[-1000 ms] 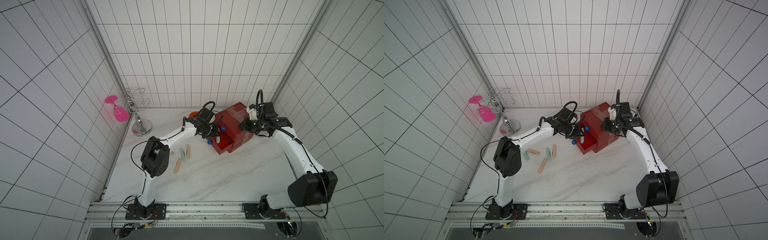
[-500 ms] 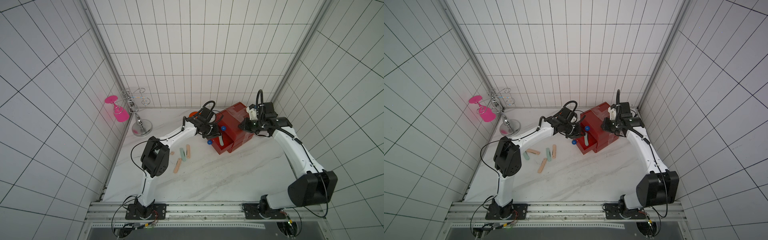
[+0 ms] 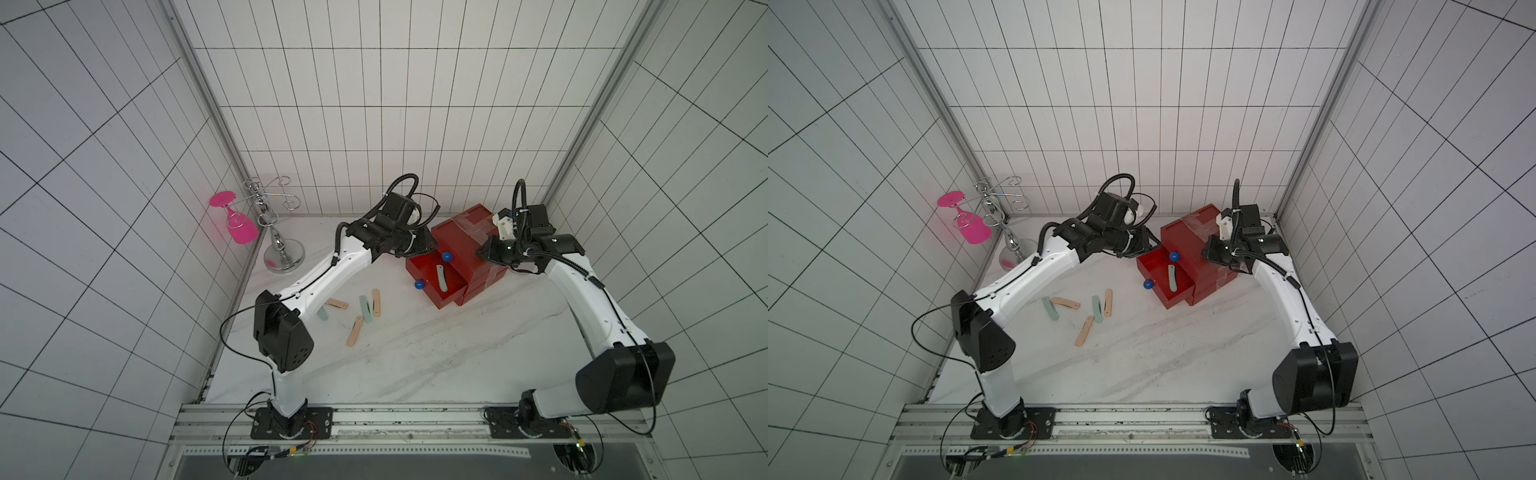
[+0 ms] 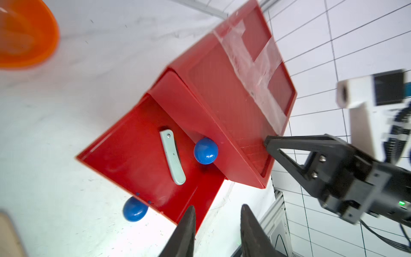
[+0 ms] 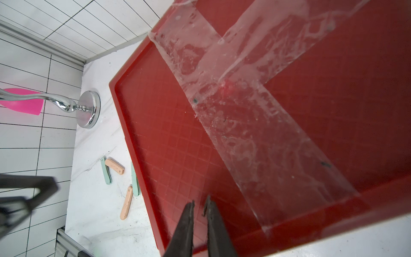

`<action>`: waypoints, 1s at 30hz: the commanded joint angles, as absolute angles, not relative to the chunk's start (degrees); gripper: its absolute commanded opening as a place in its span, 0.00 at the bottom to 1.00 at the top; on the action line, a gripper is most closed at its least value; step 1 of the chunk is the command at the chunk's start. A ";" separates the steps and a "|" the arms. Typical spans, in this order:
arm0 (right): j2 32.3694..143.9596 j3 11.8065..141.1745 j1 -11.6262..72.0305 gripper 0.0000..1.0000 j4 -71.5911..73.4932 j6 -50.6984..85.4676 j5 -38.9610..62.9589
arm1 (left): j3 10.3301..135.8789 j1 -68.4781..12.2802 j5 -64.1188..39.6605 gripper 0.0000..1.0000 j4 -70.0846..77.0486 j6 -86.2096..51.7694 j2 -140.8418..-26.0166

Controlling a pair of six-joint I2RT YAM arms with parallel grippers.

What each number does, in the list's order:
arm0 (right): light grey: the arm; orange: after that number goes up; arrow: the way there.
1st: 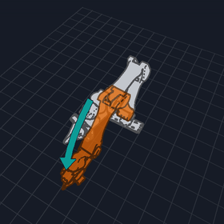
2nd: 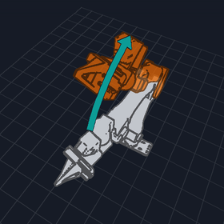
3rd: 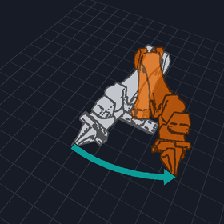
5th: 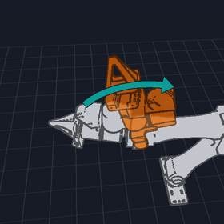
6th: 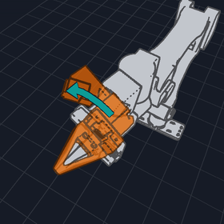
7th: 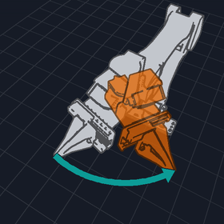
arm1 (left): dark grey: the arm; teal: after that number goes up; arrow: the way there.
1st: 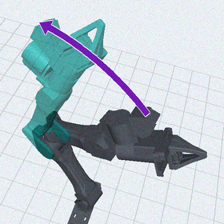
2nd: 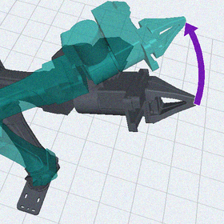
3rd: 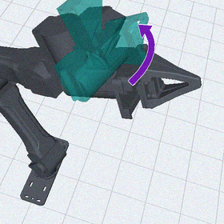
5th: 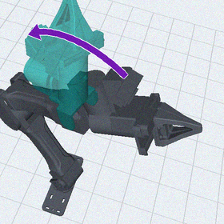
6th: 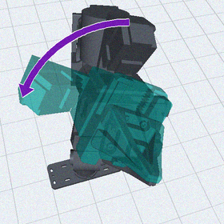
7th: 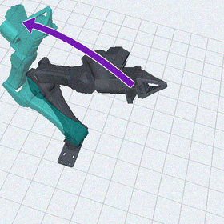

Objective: Place the fruit knives into the drawer by color
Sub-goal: Pick up the fruit knife from the center of the board.

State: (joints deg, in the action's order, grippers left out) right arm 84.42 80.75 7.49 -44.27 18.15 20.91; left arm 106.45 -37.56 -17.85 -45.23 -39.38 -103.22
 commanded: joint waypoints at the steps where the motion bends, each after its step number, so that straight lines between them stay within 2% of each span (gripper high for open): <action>1: 89.16 76.10 7.48 0.15 -58.01 18.25 17.82 | 101.21 -35.39 -11.69 0.37 -48.58 -37.39 -97.66; 8: 88.95 76.73 7.54 0.16 -58.64 18.01 17.58 | 82.80 -29.84 -2.67 0.37 -49.20 -36.92 -87.41; 14: 88.86 76.64 7.54 0.15 -58.85 17.93 17.75 | 71.71 -23.41 1.44 0.37 -50.60 -37.08 -83.38; 22: 88.95 76.73 7.54 0.16 -59.08 17.75 17.53 | 64.20 -15.08 3.67 0.38 -50.56 -36.85 -83.11; 30: 88.60 76.65 7.53 0.15 -59.47 17.49 17.27 | 64.14 -9.80 4.48 0.39 -51.06 -31.90 -90.17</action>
State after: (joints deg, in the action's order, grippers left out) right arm 84.29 80.93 7.46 -44.69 18.06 20.51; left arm 64.31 -10.61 3.07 -51.27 -34.30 -88.12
